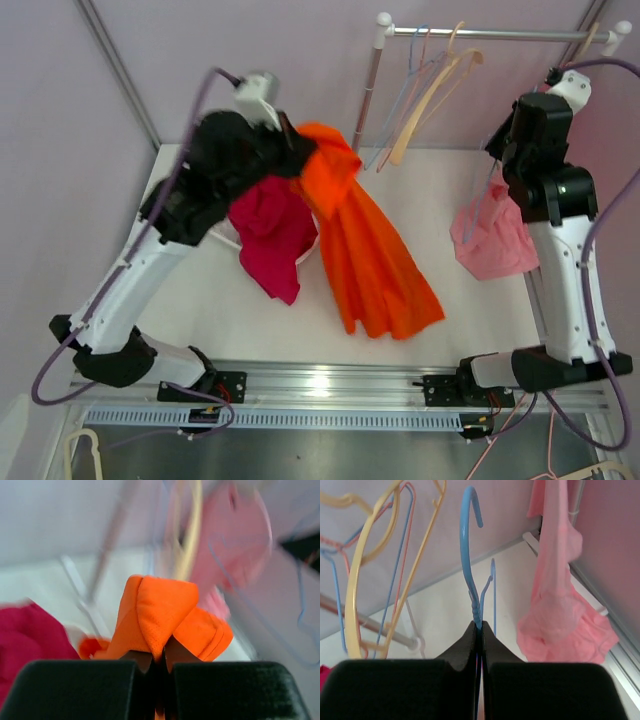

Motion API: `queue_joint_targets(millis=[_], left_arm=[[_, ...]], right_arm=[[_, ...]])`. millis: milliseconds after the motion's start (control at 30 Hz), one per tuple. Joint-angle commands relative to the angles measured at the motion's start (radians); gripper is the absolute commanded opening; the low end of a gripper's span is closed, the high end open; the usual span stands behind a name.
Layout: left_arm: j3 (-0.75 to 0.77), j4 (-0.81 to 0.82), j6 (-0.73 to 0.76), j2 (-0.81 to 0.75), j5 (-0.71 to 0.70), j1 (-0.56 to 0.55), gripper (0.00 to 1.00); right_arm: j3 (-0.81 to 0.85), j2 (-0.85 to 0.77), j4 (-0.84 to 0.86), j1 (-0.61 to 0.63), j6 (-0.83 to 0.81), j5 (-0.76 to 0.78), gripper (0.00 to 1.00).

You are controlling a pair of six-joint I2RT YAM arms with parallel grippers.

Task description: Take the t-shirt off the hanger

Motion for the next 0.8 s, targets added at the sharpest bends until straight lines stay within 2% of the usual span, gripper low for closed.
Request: queue_joint_targets(millis=[0, 33, 133, 167, 200, 267, 300, 333, 400, 467, 500, 567, 600, 667, 700, 767], left_arm=[[0.249, -0.05, 0.088, 0.109, 0.104, 0.191, 0.01], [0.306, -0.037, 0.103, 0.161, 0.106, 0.221, 0.01], [0.825, -0.011, 0.163, 0.41, 0.077, 0.321, 0.01], [0.877, 0.008, 0.16, 0.444, 0.077, 0.348, 0.01], [0.861, 0.091, 0.137, 0.441, 0.106, 0.408, 0.01], [0.737, 0.243, 0.108, 0.376, 0.134, 0.471, 0.01], [0.606, 0.372, 0.064, 0.343, 0.199, 0.535, 0.01], [0.597, 0.397, 0.05, 0.328, 0.225, 0.565, 0.01], [0.641, 0.371, 0.053, 0.355, 0.233, 0.6, 0.01], [0.621, 0.323, 0.08, 0.377, 0.226, 0.603, 0.01], [0.522, 0.322, 0.087, 0.374, 0.226, 0.603, 0.01], [0.43, 0.337, 0.082, 0.34, 0.191, 0.603, 0.01], [0.279, 0.349, 0.068, 0.325, 0.187, 0.606, 0.01], [0.18, 0.389, 0.041, 0.279, 0.186, 0.606, 0.01], [0.047, 0.397, 0.003, 0.263, 0.183, 0.606, 0.01], [-0.032, 0.382, -0.088, 0.239, 0.146, 0.606, 0.01]], right_arm=[[0.116, 0.136, 0.181, -0.08, -0.044, -0.076, 0.0], [0.147, 0.169, 0.194, -0.088, -0.048, -0.089, 0.0], [0.277, 0.278, 0.232, -0.097, -0.06, -0.108, 0.0], [0.302, 0.296, 0.249, -0.1, -0.066, -0.114, 0.0], [0.345, 0.331, 0.284, -0.1, -0.077, -0.126, 0.0], [0.383, 0.358, 0.319, -0.101, -0.091, -0.137, 0.0], [0.406, 0.37, 0.354, -0.103, -0.1, -0.14, 0.0], [0.414, 0.391, 0.372, -0.103, -0.109, -0.143, 0.0], [0.422, 0.408, 0.427, -0.112, -0.117, -0.152, 0.0], [0.419, 0.43, 0.47, -0.118, -0.123, -0.171, 0.0], [0.419, 0.439, 0.499, -0.121, -0.123, -0.181, 0.0], [0.455, 0.488, 0.504, -0.127, -0.113, -0.218, 0.0], [0.486, 0.512, 0.469, -0.132, -0.106, -0.231, 0.0], [0.557, 0.569, 0.439, -0.134, -0.093, -0.257, 0.0], [0.564, 0.582, 0.432, -0.134, -0.087, -0.263, 0.0], [0.548, 0.594, 0.442, -0.135, -0.082, -0.28, 0.0]])
